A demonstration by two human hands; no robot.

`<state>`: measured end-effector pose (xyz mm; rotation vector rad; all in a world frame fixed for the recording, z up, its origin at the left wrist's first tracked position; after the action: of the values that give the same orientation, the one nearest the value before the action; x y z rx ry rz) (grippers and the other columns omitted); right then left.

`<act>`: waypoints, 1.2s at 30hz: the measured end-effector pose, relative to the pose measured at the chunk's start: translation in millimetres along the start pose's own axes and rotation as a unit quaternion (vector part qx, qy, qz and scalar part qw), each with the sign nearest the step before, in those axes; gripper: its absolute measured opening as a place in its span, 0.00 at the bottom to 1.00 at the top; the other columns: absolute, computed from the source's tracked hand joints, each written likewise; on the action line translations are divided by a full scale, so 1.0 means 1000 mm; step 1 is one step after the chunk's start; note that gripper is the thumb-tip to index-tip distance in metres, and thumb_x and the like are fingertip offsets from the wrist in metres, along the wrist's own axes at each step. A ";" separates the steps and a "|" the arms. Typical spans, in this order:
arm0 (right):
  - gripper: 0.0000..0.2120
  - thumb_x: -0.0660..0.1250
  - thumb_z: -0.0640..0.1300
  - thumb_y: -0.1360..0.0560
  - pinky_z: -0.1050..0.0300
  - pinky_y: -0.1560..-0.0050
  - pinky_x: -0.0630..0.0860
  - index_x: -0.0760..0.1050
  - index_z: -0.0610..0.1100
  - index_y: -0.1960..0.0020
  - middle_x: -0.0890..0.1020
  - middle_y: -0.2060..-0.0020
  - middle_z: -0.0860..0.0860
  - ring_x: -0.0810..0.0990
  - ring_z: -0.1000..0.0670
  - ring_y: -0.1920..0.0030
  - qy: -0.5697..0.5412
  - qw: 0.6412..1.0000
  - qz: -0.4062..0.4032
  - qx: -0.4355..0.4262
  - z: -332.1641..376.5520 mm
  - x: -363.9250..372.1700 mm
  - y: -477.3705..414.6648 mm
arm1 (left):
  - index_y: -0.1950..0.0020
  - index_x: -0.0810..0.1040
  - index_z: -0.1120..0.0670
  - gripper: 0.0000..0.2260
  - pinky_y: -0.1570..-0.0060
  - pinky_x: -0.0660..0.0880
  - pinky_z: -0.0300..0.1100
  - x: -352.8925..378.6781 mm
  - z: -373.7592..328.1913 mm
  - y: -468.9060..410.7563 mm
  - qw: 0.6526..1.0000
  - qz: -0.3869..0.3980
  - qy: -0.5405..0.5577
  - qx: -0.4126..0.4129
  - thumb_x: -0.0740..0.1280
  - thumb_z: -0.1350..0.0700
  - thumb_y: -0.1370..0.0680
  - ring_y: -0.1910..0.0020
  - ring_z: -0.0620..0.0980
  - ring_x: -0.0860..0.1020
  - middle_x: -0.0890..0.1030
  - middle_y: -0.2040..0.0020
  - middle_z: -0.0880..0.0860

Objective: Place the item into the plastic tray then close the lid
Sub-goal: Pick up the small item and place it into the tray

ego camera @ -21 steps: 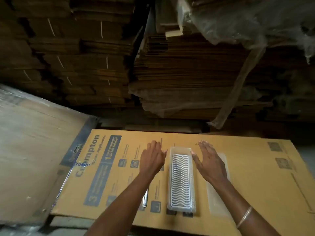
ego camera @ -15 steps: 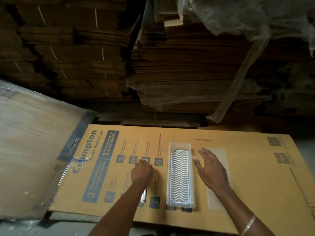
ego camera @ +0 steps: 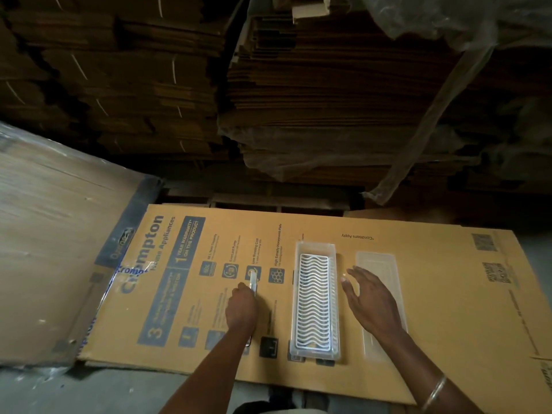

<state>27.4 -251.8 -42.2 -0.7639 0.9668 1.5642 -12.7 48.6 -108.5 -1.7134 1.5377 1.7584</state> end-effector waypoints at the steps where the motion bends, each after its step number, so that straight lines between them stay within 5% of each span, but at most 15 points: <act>1: 0.25 0.55 0.59 0.18 0.51 0.28 0.69 0.73 0.48 0.28 0.74 0.27 0.50 0.69 0.50 0.25 -0.001 1.000 -0.001 -0.001 0.001 0.000 -0.003 | 0.34 0.71 0.61 0.11 0.42 0.78 0.51 0.001 0.000 -0.001 1.000 0.004 0.015 -0.006 0.58 0.59 0.15 0.38 0.60 0.81 0.80 0.37 0.60; 6: 0.25 0.55 0.59 0.18 0.50 0.29 0.70 0.73 0.48 0.27 0.75 0.27 0.49 0.70 0.49 0.26 -0.001 1.000 0.002 -0.003 0.003 0.001 -0.012 | 0.35 0.73 0.61 0.10 0.42 0.76 0.51 0.007 0.000 -0.008 0.999 0.028 0.036 0.003 0.58 0.60 0.14 0.39 0.60 0.80 0.78 0.37 0.61; 11: 0.25 0.55 0.59 0.18 0.51 0.29 0.69 0.73 0.47 0.27 0.75 0.28 0.49 0.71 0.49 0.27 -0.005 1.000 0.000 -0.006 0.005 0.001 -0.023 | 0.34 0.70 0.58 0.11 0.54 0.77 0.52 -0.010 -0.012 -0.020 0.977 0.002 0.212 0.018 0.59 0.55 0.14 0.51 0.63 0.84 0.86 0.49 0.63; 14: 0.25 0.55 0.60 0.18 0.51 0.30 0.69 0.73 0.48 0.27 0.75 0.28 0.50 0.71 0.49 0.27 -0.010 1.000 -0.006 -0.011 0.007 -0.001 -0.029 | 0.35 0.71 0.56 0.11 0.58 0.78 0.50 -0.024 -0.031 -0.019 0.931 0.018 0.361 0.057 0.59 0.52 0.13 0.62 0.59 0.82 0.84 0.60 0.57; 18: 0.26 0.54 0.60 0.18 0.51 0.30 0.70 0.73 0.48 0.27 0.76 0.28 0.50 0.71 0.50 0.27 -0.014 1.000 -0.012 -0.018 0.012 -0.004 -0.034 | 0.32 0.72 0.57 0.15 0.70 0.68 0.41 -0.039 -0.056 -0.016 0.857 0.058 0.504 0.090 0.55 0.49 0.12 0.70 0.48 0.68 0.73 0.62 0.53; 21: 0.30 0.51 0.63 0.20 0.51 0.29 0.70 0.74 0.48 0.28 0.76 0.29 0.51 0.72 0.50 0.28 -0.017 0.999 -0.014 -0.025 0.016 -0.008 -0.035 | 0.28 0.73 0.53 0.15 0.68 0.70 0.38 -0.049 -0.074 -0.013 0.843 0.069 0.518 0.127 0.54 0.51 0.12 0.67 0.45 0.68 0.73 0.61 0.51; 24: 0.36 0.46 0.68 0.23 0.51 0.29 0.71 0.74 0.47 0.29 0.76 0.29 0.50 0.72 0.50 0.28 -0.030 0.999 -0.018 -0.026 0.021 -0.014 -0.035 | 0.20 0.63 0.45 0.19 0.65 0.71 0.37 -0.060 -0.089 -0.009 0.843 0.077 0.509 0.156 0.52 0.56 0.11 0.66 0.43 0.69 0.73 0.59 0.50; 27: 0.39 0.43 0.70 0.25 0.50 0.29 0.71 0.74 0.47 0.28 0.76 0.29 0.50 0.72 0.50 0.28 -0.040 0.999 -0.024 -0.024 0.023 -0.019 -0.035 | 0.16 0.55 0.47 0.24 0.60 0.72 0.39 -0.068 -0.097 -0.007 0.848 0.083 0.495 0.170 0.52 0.60 0.12 0.63 0.45 0.70 0.74 0.54 0.51; 36: 0.40 0.43 0.70 0.24 0.53 0.29 0.70 0.75 0.47 0.29 0.77 0.30 0.51 0.72 0.51 0.28 -0.053 0.998 -0.027 -0.034 0.024 -0.017 -0.027 | 0.15 0.56 0.50 0.28 0.53 0.72 0.44 -0.069 -0.099 -0.006 0.815 0.166 0.537 0.140 0.54 0.68 0.14 0.61 0.47 0.72 0.74 0.48 0.53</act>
<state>58.3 -236.2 -21.2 -0.7394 0.8129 1.5805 68.2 6.1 -29.7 -2.5262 2.4495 0.4415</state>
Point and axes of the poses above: each hand's wrist, its own y-axis away from the middle knuckle, its own x-axis out of the palm, z = x × y, the point moved 5 cm from there along -y, towards the middle knuckle
